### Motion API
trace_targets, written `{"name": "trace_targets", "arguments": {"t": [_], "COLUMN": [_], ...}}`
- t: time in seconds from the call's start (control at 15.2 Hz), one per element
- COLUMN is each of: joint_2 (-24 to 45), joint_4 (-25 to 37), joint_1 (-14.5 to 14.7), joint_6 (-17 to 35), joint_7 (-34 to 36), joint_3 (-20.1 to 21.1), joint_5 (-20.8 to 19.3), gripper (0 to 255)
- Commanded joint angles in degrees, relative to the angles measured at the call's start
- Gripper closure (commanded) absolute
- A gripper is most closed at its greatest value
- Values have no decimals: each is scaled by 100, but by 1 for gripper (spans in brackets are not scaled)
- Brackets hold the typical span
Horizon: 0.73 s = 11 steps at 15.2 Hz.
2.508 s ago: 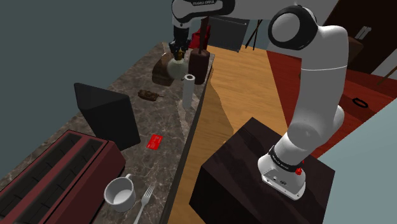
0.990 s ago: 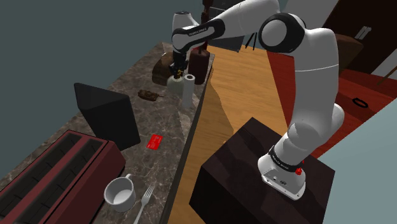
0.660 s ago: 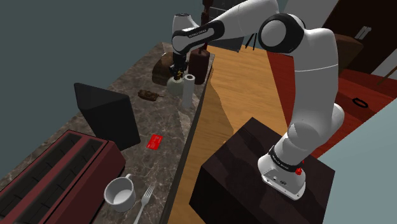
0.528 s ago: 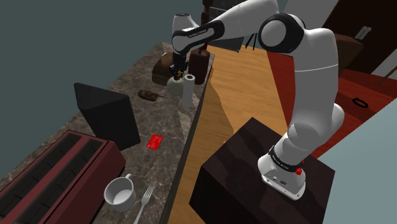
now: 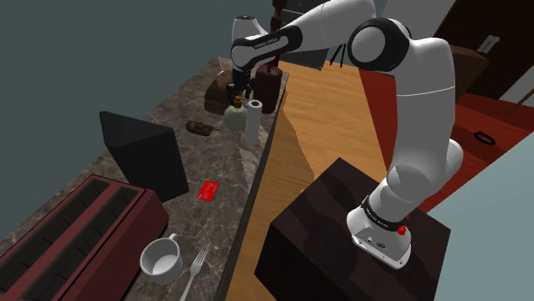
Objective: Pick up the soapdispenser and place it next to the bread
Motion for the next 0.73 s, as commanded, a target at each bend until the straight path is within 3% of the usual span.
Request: {"name": "trace_targets", "arguments": {"t": [0.0,0.13,0.66], "joint_2": [-171,-318,-318], "joint_4": [26,145,145], "joint_1": [-11,-18,-18], "joint_6": [-195,-458,-458], "joint_7": [-14,-40,-40], "joint_3": [28,53,53], "joint_5": [39,81,81], "gripper": [0,0,0]}}
